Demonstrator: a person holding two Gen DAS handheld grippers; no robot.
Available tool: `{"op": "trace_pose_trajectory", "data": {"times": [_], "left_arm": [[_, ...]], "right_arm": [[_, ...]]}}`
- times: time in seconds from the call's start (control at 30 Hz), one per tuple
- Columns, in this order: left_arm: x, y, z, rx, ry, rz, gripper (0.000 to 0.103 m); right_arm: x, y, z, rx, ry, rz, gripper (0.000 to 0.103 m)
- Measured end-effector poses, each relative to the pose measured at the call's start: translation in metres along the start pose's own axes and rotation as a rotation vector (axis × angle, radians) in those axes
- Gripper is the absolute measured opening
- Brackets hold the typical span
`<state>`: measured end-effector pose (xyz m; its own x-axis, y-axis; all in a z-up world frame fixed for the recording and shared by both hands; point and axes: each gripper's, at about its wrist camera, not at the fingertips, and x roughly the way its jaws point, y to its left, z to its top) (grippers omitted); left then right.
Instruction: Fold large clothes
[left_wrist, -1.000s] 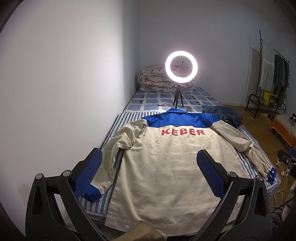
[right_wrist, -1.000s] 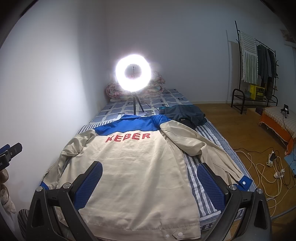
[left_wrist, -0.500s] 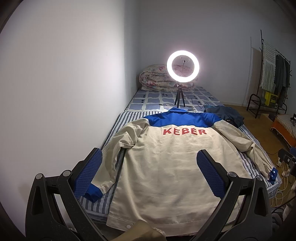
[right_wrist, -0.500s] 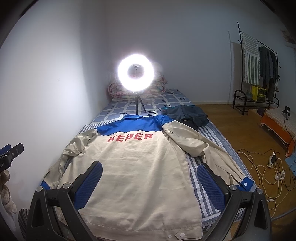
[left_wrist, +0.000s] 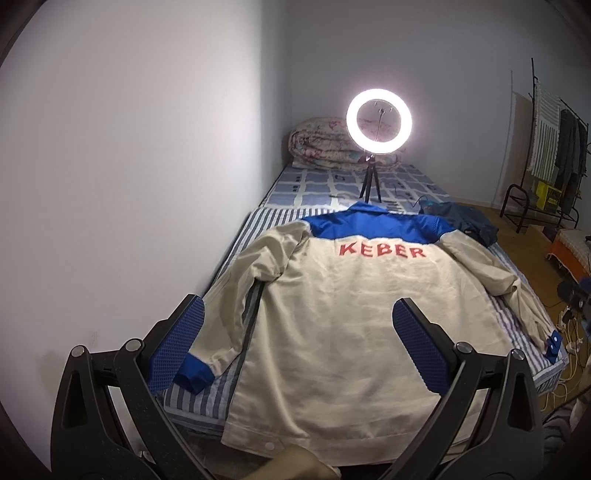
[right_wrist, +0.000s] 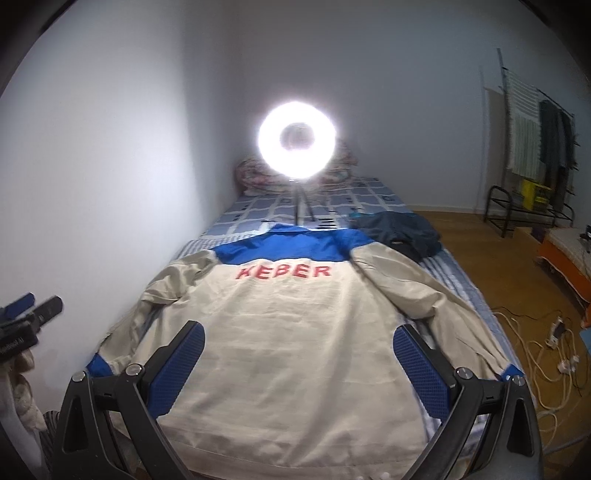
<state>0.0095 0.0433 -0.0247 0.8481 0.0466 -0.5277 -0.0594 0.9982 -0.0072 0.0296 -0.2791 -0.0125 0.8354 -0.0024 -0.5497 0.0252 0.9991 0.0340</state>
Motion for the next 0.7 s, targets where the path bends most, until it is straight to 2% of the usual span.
{"op": "trace_pose_trajectory", "data": {"times": [0.1, 0.27, 0.4, 0.43, 0.5, 0.57, 0.6, 0.7], "left_arm": [[0.003, 0.017, -0.015, -0.029, -0.001, 0.024, 0.103], [0.004, 0.053, -0.047, -0.094, 0.040, 0.006, 0.101], [-0.003, 0.073, -0.068, -0.125, 0.063, 0.005, 0.084], [-0.004, 0.079, -0.073, -0.138, 0.074, 0.001, 0.080], [-0.007, 0.089, -0.082, -0.172, 0.098, -0.014, 0.068], [-0.008, 0.098, -0.092, -0.200, 0.117, -0.034, 0.061], [-0.009, 0.101, -0.095, -0.207, 0.125, -0.040, 0.055], [-0.012, 0.109, -0.107, -0.225, 0.147, -0.047, 0.050]], "right_arm": [[0.011, 0.019, 0.005, -0.043, -0.010, 0.057, 0.103], [0.039, 0.064, 0.017, -0.124, 0.014, 0.202, 0.096], [0.069, 0.110, 0.024, -0.198, 0.059, 0.309, 0.087], [0.077, 0.122, 0.025, -0.218, 0.077, 0.336, 0.083], [0.091, 0.146, 0.025, -0.256, 0.115, 0.401, 0.076], [0.107, 0.179, 0.023, -0.313, 0.165, 0.491, 0.066], [0.110, 0.190, 0.021, -0.336, 0.180, 0.521, 0.065], [0.127, 0.242, 0.008, -0.445, 0.228, 0.626, 0.056]]}}
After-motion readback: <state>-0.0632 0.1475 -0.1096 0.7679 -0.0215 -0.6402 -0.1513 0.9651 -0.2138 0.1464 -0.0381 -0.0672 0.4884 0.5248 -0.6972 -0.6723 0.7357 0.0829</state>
